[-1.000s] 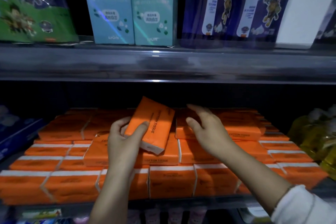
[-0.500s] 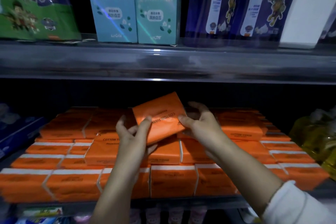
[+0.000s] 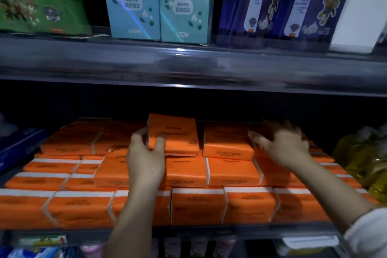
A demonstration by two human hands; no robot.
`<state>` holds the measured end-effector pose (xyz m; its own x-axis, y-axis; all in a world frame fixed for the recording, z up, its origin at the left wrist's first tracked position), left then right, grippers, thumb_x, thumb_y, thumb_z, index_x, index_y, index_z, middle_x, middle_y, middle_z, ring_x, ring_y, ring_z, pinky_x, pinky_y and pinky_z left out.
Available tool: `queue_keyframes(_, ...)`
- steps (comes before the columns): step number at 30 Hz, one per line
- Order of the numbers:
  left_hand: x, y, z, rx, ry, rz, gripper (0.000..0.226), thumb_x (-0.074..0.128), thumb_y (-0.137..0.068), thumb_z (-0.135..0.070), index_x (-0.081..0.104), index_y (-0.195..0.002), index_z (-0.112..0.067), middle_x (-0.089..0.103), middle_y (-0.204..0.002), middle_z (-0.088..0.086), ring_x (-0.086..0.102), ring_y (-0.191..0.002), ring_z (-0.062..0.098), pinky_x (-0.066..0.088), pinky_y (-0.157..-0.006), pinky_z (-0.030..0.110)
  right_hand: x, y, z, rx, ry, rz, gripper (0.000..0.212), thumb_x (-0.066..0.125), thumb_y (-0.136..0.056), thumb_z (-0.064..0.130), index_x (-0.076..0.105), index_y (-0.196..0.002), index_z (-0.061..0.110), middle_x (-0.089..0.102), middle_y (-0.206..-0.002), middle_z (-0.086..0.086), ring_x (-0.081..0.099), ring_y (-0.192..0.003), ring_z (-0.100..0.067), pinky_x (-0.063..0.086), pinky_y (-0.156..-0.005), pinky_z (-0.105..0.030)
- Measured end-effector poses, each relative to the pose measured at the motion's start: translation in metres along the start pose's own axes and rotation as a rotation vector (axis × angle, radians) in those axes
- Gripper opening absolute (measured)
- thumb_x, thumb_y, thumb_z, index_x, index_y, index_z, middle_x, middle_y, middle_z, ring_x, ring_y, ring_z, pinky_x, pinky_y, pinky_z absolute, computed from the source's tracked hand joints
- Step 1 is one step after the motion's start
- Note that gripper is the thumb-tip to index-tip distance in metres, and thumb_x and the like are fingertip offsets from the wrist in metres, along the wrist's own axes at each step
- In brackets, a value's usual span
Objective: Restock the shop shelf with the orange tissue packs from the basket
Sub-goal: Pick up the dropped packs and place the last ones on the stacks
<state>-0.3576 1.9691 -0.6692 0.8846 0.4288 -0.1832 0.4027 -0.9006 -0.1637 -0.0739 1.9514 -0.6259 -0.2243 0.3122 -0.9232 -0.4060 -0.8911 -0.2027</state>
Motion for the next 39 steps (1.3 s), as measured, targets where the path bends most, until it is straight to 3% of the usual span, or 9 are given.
queue_keyframes(3,0.006,-0.003,0.001,0.02,-0.101,0.02,0.046,0.058,-0.091,-0.034,0.05,-0.131,-0.01,0.054,-0.127,0.013,0.049,-0.118,0.03,0.035,-0.088,0.028,0.0,-0.006,-0.032,0.11,0.026,0.068,0.089,0.052,-0.07,0.075,0.031,-0.142,0.027,0.031,-0.146,-0.014,0.028,-0.132,-0.039,0.029,-0.106,-0.051)
queue_keyframes(6,0.014,-0.001,-0.001,0.048,-0.164,0.066,0.048,0.055,-0.093,-0.036,0.049,-0.133,-0.011,0.051,-0.13,0.015,0.046,-0.121,0.03,0.031,-0.087,0.024,0.007,-0.01,-0.051,0.083,-0.127,0.146,0.129,0.047,-0.032,0.094,0.04,-0.137,0.019,0.046,-0.137,-0.013,0.044,-0.123,-0.034,0.04,-0.102,-0.044)
queue_keyframes(11,0.02,0.0,0.002,0.067,-0.383,0.12,0.069,0.059,-0.087,-0.046,0.043,-0.136,-0.002,0.048,-0.134,0.021,0.038,-0.128,0.036,0.031,-0.103,0.038,0.023,-0.011,-0.065,-0.003,-0.271,0.187,0.137,0.06,-0.019,0.091,0.039,-0.136,0.022,0.048,-0.136,-0.007,0.046,-0.124,-0.027,0.042,-0.103,-0.044)
queue_keyframes(13,0.019,0.0,0.003,0.07,-0.464,0.115,0.072,0.06,-0.085,-0.049,0.043,-0.136,-0.002,0.048,-0.134,0.021,0.035,-0.129,0.037,0.03,-0.105,0.042,0.023,-0.01,-0.066,-0.02,-0.297,0.163,0.131,0.067,-0.026,0.085,0.038,-0.137,0.022,0.044,-0.138,-0.008,0.043,-0.126,-0.028,0.04,-0.104,-0.045)
queue_keyframes(15,0.018,0.0,0.004,0.075,-0.505,0.125,0.073,0.06,-0.084,-0.05,0.041,-0.139,-0.006,0.046,-0.137,0.019,0.032,-0.131,0.037,0.029,-0.106,0.043,0.022,-0.009,-0.067,-0.016,-0.286,0.141,0.11,0.082,-0.048,0.06,0.037,-0.139,0.019,0.041,-0.139,-0.012,0.04,-0.128,-0.03,0.036,-0.107,-0.043)
queue_keyframes(18,0.017,0.003,0.002,0.118,-0.571,0.174,0.075,0.063,-0.08,-0.053,0.037,-0.143,-0.022,0.04,-0.14,0.015,0.026,-0.133,0.033,0.028,-0.108,0.044,0.022,-0.01,-0.072,-0.051,-0.24,0.119,0.087,0.081,-0.068,0.03,0.036,-0.141,0.019,0.037,-0.143,-0.014,0.036,-0.131,-0.031,0.031,-0.109,-0.039)
queue_keyframes(26,0.039,0.02,-0.008,0.419,-0.716,0.203,0.063,0.068,-0.069,-0.062,0.054,-0.128,-0.043,0.026,-0.15,-0.002,0.019,-0.131,0.026,0.022,-0.107,0.046,0.018,-0.012,-0.076,-0.169,-0.208,0.084,0.059,0.075,-0.075,0.02,0.054,-0.131,0.023,0.048,-0.136,-0.012,0.042,-0.128,-0.029,0.028,-0.107,-0.033)
queue_keyframes(32,0.049,0.024,-0.005,0.421,-0.731,0.118,0.058,0.064,-0.076,-0.059,0.055,-0.128,-0.035,0.042,-0.139,0.001,0.028,-0.128,0.028,0.023,-0.107,0.046,0.016,-0.01,-0.087,-0.172,-0.29,0.043,0.054,0.076,-0.074,0.016,0.059,-0.125,0.021,0.05,-0.132,-0.012,0.044,-0.124,-0.028,0.027,-0.099,-0.025)
queue_keyframes(39,0.046,0.021,-0.007,0.38,-0.678,0.115,0.071,0.072,-0.07,-0.056,0.052,-0.132,-0.026,0.044,-0.136,0.003,0.031,-0.126,0.026,0.027,-0.106,0.041,0.022,-0.009,-0.09,-0.124,-0.334,0.064,0.06,0.075,-0.076,0.02,0.052,-0.131,0.028,0.045,-0.134,-0.01,0.043,-0.124,-0.029,0.036,-0.102,-0.039)
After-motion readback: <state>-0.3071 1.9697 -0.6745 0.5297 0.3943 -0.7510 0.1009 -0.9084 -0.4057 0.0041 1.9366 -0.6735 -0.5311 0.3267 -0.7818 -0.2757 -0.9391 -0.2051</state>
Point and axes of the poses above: each hand's wrist, its own y-axis away from the middle knuckle, its own x-axis out of the palm, z = x × y, the point moved 4 cm from there along -y, towards the middle knuckle
